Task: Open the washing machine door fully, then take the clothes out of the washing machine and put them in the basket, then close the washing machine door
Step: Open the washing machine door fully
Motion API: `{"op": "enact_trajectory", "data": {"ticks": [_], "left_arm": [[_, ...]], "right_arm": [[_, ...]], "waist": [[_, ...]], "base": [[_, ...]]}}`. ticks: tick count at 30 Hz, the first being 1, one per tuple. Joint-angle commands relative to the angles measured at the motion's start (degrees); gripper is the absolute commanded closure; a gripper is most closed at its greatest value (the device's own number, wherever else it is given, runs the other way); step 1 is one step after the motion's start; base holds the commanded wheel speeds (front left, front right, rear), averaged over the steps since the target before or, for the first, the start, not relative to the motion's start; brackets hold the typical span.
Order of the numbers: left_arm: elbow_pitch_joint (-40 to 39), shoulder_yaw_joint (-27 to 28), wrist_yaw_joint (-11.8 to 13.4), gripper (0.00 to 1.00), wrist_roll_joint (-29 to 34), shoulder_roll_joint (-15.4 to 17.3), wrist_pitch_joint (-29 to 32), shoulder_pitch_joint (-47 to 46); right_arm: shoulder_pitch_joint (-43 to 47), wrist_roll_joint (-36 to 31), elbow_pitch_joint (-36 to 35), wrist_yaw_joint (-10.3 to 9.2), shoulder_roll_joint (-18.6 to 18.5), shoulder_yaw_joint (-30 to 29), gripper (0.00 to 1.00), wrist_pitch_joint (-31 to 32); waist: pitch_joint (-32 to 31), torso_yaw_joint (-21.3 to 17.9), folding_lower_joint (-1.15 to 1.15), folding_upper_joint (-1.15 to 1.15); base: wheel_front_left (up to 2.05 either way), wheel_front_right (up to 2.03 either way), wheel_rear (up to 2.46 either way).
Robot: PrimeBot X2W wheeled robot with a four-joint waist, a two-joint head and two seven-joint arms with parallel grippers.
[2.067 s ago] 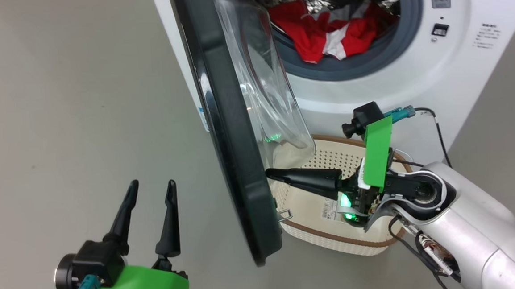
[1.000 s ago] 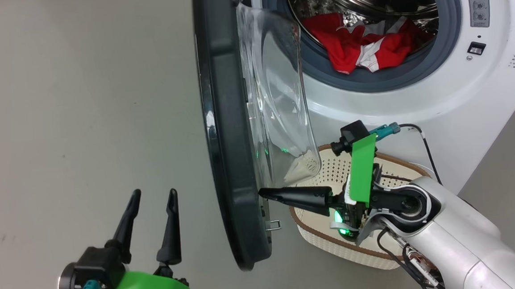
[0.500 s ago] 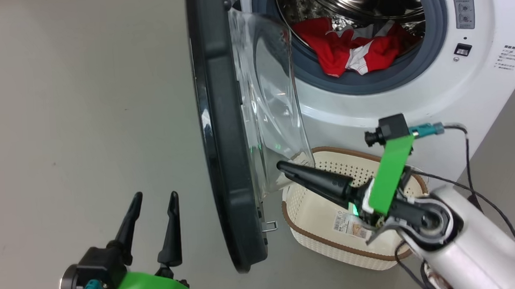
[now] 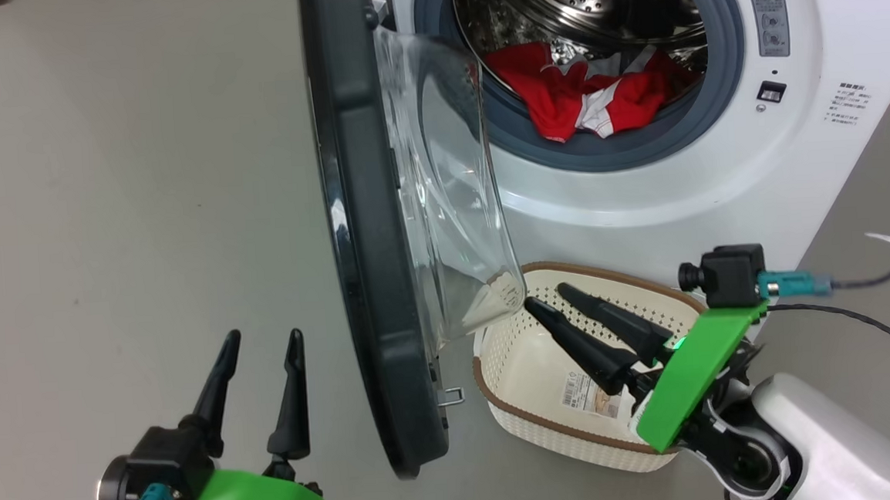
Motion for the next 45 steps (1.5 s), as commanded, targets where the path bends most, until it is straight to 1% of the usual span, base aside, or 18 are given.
{"op": "enact_trajectory", "data": {"ticks": [1, 5, 8, 11, 13, 16, 19, 22, 26, 29, 34, 45], "left_arm": [[-1.6, 2.0, 0.0, 0.00, 0.4, 1.1, -0.3, -1.2], [-1.5, 1.8, 0.1, 0.00, 0.5, 1.2, -0.3, -0.9], [-1.4, 1.5, 0.0, 0.00, 0.7, 1.2, -0.3, -0.4], [-1.1, 1.3, -0.1, 0.00, 0.7, 1.4, -0.3, 0.0], [-1.0, 1.2, -0.1, 0.00, 0.7, 1.5, -0.3, 0.1], [-0.8, 1.1, -0.1, 0.00, 0.7, 1.5, -0.3, 0.3], [-0.9, 1.0, -0.1, 0.00, 0.6, 1.6, -0.3, 0.4], [-0.9, 0.9, -0.1, 0.00, 0.6, 1.5, -0.3, 0.5], [-0.8, 0.7, 0.0, 0.00, 0.2, 1.5, -0.3, 0.8], [-0.8, 0.7, 0.1, 0.00, 0.1, 1.4, -0.3, 0.9], [-0.9, 0.7, 0.3, 0.00, 0.2, 1.5, -0.3, 1.1], [-0.9, 0.5, 0.5, 0.00, 0.4, 1.9, -0.3, 1.1]], "right_arm": [[0.6, -1.2, -1.0, 0.44, -0.2, 0.6, 0.00, -1.3], [1.4, -7.5, 2.7, 0.44, 0.0, 0.9, 0.00, -8.6], [2.4, -10.8, 6.2, 0.44, 1.3, -0.6, 0.00, -14.3], [3.4, -15.0, 9.2, 0.44, 2.9, -2.8, 0.00, -18.0], [4.2, -17.9, 10.5, 0.44, 4.2, -5.2, 0.00, -19.2], [5.4, -24.2, 11.5, 0.44, 6.1, -9.5, 0.00, -19.6], [7.2, -31.4, 10.9, 0.44, 8.5, -14.5, 0.00, -19.7], [9.2, -38.1, 10.4, 0.44, 10.8, -18.0, 0.00, -19.7], [11.6, -44.8, 9.1, 0.44, 13.0, -22.2, 0.00, -19.7], [13.2, -47.6, 7.9, 0.44, 14.1, -24.2, 0.00, -19.7], [14.6, -49.3, 7.0, 0.44, 14.9, -25.2, 0.00, -19.7], [14.7, -48.6, 7.0, 0.44, 15.1, -24.0, 0.00, -19.7]], "waist": [[-0.2, 0.0, 0.00, 0.00], [-0.8, 0.1, 0.00, 0.00], [-1.3, 0.3, 0.00, 0.00], [-1.6, 0.5, 0.00, 0.00], [-1.8, 0.6, 0.00, 0.00], [-2.3, 0.7, 0.00, 0.00], [-2.7, 0.7, 0.00, 0.00], [-3.0, 0.6, 0.00, 0.00], [-3.3, 0.6, 0.00, 0.00], [-3.3, 0.6, 0.00, 0.00], [-3.2, 0.5, 0.00, 0.00], [-2.7, -0.1, 0.00, 0.00]], "base": [[0.00, 0.00, 0.00], [0.00, 0.00, 0.00], [0.00, 0.00, 0.00], [0.00, 0.00, 0.00], [0.00, 0.00, 0.00], [0.00, 0.00, 0.00], [0.00, 0.00, 0.00], [0.00, 0.00, 0.00], [0.00, 0.00, 0.00], [0.00, 0.00, 0.00], [0.00, 0.00, 0.00], [0.00, 0.00, 0.00]]}}
